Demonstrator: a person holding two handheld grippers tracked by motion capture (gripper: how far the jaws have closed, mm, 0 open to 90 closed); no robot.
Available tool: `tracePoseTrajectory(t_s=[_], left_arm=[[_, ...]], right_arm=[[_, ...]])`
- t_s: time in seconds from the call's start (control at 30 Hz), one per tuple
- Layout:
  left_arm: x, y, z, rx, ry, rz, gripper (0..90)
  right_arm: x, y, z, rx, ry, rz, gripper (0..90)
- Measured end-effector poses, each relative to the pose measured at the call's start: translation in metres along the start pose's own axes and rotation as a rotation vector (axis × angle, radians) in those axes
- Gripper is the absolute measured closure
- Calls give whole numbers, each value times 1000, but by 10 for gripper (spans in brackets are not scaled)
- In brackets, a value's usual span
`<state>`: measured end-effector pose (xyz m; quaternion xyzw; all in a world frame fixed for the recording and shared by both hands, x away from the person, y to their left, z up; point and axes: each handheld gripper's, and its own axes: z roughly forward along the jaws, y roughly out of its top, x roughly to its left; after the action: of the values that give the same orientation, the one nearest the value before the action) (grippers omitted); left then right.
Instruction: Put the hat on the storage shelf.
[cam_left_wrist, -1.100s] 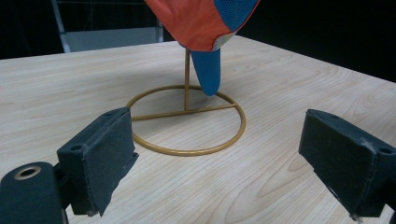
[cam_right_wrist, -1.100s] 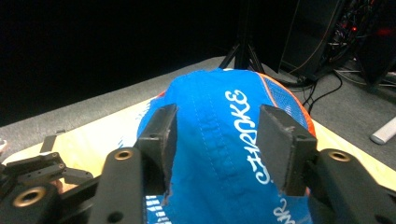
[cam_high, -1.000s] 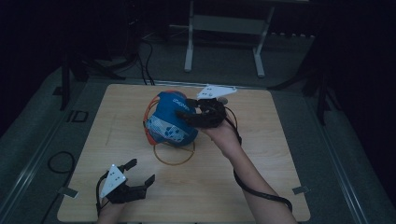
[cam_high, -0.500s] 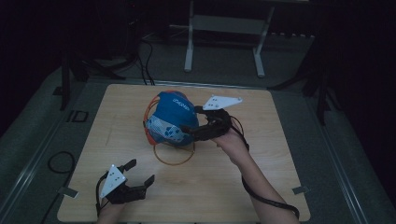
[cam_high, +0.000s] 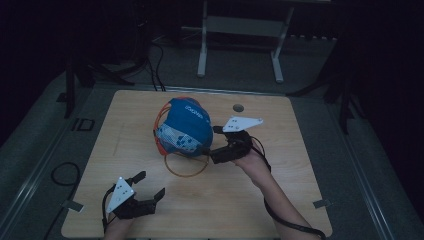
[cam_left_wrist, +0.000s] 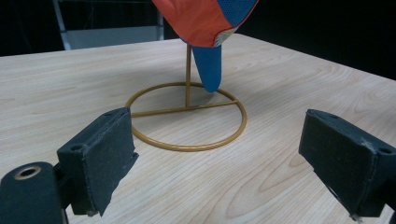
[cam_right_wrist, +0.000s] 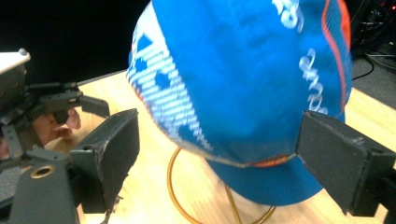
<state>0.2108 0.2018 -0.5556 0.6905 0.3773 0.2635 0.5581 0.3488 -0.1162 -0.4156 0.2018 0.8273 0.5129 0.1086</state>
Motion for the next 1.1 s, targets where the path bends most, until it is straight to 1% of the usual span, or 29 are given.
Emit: tracePoseTrajectory(t_s=[0.07,0.17,0.27,0.33,0.43,0.47,0.53,0.7,0.77,0.83,0.93,1.0,1.1], left_arm=[[0,0,0,2,0,0,106],[1,-1,0,1,0,1,106],[1,-1,0,2,1,3,106],[1,-1,1,5,2,1,108],[1,-2,1,8,6,-1,108],[1,-2,1,7,5,-3,109],[2,-2,1,7,9,-3,109],[1,-2,1,7,3,-4,112],[1,-2,1,6,0,-5,112],[1,-2,1,6,2,-4,112],[1,-2,1,8,4,-5,112],[1,-2,1,8,3,-5,112],[1,-2,1,7,2,-6,112]], right_arm=[[1,-7,0,3,9,2,135],[3,-19,3,21,19,-8,136],[4,-33,5,35,31,1,136],[4,-41,6,46,35,-3,136],[3,-53,5,41,37,11,136],[3,-60,4,39,32,12,136],[2,-67,3,35,28,19,137],[1,-86,1,49,27,28,137],[1,-95,1,57,34,29,137],[1,-103,1,55,36,41,138],[2,-115,1,56,44,44,138],[2,-123,1,59,59,52,138],[4,-130,1,59,69,39,139]])
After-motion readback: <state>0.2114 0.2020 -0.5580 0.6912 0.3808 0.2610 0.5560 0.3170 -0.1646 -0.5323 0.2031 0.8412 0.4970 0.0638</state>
